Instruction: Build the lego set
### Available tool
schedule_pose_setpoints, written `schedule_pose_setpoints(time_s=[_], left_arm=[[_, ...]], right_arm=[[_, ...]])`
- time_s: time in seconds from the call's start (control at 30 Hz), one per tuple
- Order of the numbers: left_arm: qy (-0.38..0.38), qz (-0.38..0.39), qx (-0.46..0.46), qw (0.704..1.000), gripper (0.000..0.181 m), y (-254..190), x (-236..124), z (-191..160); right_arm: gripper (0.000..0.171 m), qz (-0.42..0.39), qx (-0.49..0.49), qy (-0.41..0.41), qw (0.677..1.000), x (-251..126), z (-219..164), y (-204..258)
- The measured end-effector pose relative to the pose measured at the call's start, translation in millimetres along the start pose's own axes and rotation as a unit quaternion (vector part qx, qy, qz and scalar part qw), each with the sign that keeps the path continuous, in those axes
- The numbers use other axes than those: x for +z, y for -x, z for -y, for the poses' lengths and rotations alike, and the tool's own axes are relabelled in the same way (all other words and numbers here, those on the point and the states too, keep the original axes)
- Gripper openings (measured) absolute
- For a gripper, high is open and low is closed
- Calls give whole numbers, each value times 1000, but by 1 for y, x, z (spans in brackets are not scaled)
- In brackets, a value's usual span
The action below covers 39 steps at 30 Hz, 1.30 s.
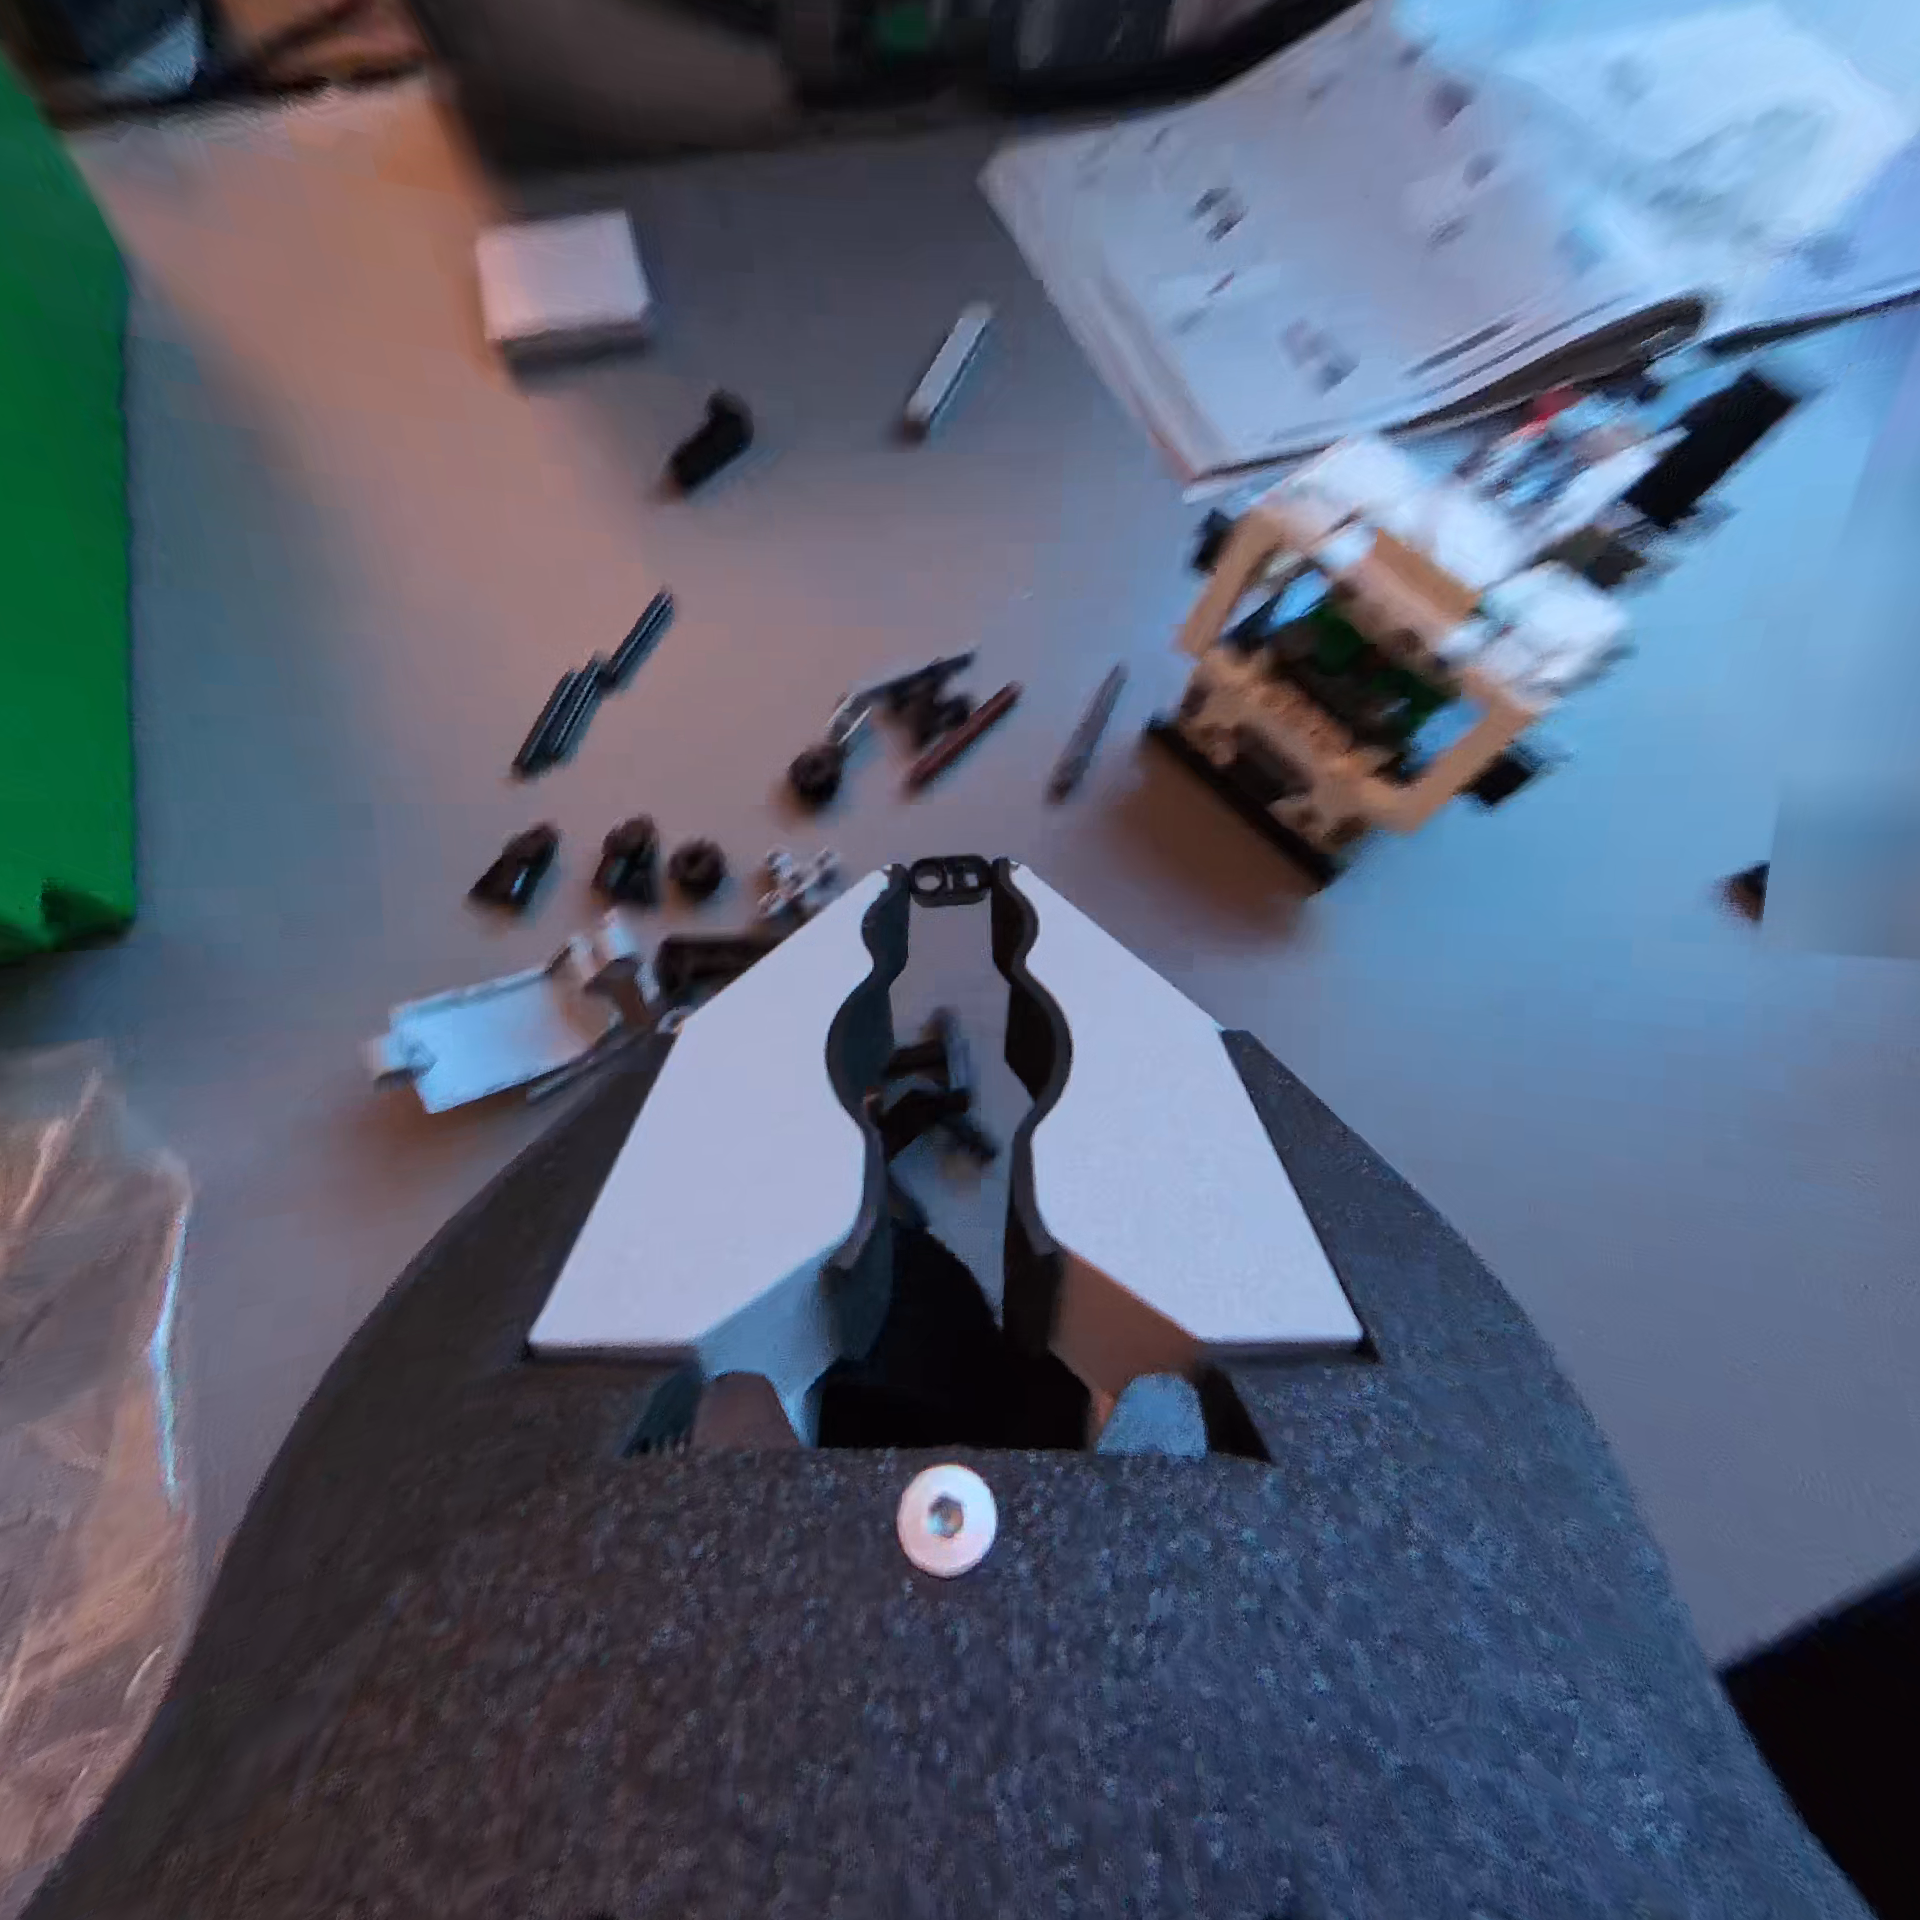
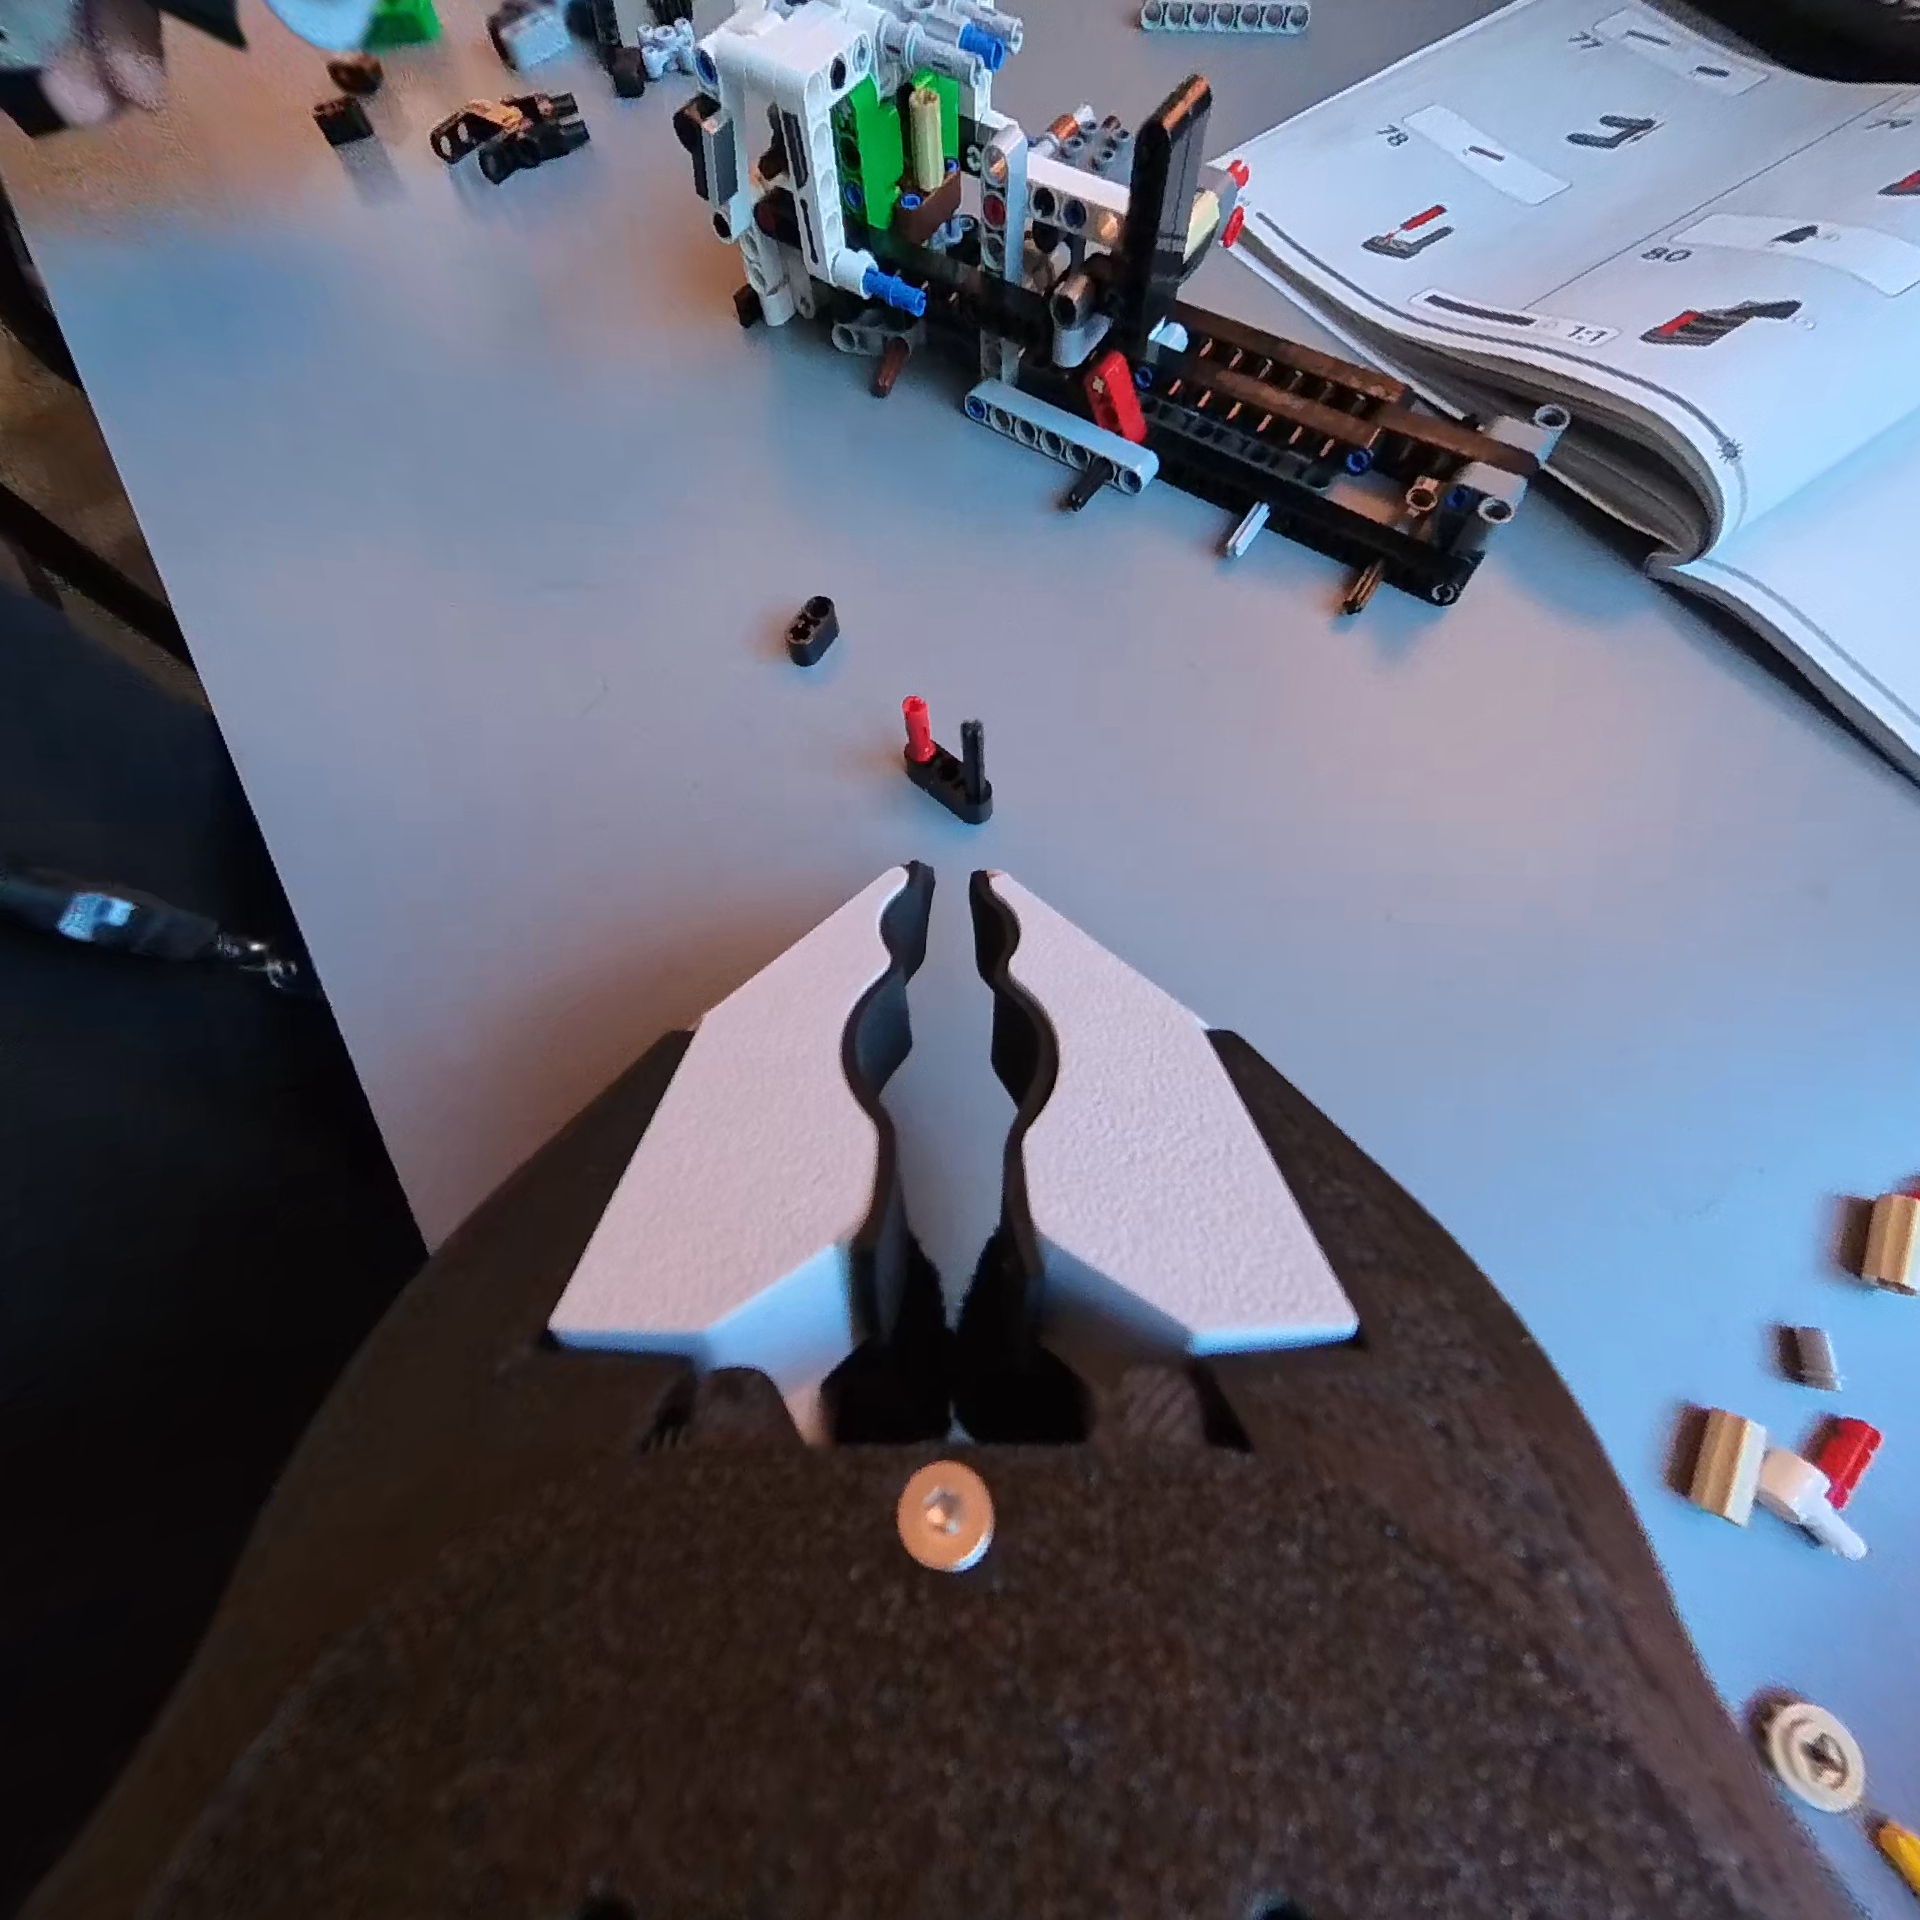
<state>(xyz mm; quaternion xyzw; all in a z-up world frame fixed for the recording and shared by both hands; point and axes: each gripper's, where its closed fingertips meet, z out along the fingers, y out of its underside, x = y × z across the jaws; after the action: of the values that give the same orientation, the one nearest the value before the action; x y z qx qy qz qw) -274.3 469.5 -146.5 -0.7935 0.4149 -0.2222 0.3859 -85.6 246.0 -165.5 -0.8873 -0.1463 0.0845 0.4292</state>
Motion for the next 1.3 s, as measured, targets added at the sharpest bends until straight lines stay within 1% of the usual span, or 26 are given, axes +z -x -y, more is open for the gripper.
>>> schedule_pose_setpoints(time_s=[0.03,0.17,0.2,0.27,0.37,0.43,0.53,0.63,0.8,1.03,1.3], left_arm=[[-23,-25,8,999,14,-12,-5,11],[-122,-128,64,982,14,-73,-32,57],[-135,-151,80,976,14,-89,-36,65],[-136,-182,115,967,14,-115,-39,71],[-130,-215,175,952,14,-153,-33,69],[-111,-235,203,944,15,-175,-23,59],[-74,-252,228,938,15,-202,-5,40],[-47,-280,239,928,15,-227,3,22],[-6,-291,250,924,15,-240,8,-4],[40,-259,243,934,15,-217,10,-25],[64,-248,271,928,15,-215,20,-39]], right_arm=[[7,-1,-2,1,1000,0,0,0],[7,-4,1,-3,1000,-3,1,-1],[7,-5,3,-3,1000,-3,0,-2],[7,-8,6,-4,1000,-4,-3,-4],[7,-11,12,-7,1000,-7,-5,-5],[7,-13,13,-10,1000,-9,-7,-7],[7,-15,15,-15,1000,-13,-7,-9],[7,-13,17,-22,1000,-17,-6,-9],[7,1,15,-24,1000,-17,-9,-5],[7,17,-4,-20,1000,-10,-7,-1],[7,33,-36,-22,999,-4,2,13]])
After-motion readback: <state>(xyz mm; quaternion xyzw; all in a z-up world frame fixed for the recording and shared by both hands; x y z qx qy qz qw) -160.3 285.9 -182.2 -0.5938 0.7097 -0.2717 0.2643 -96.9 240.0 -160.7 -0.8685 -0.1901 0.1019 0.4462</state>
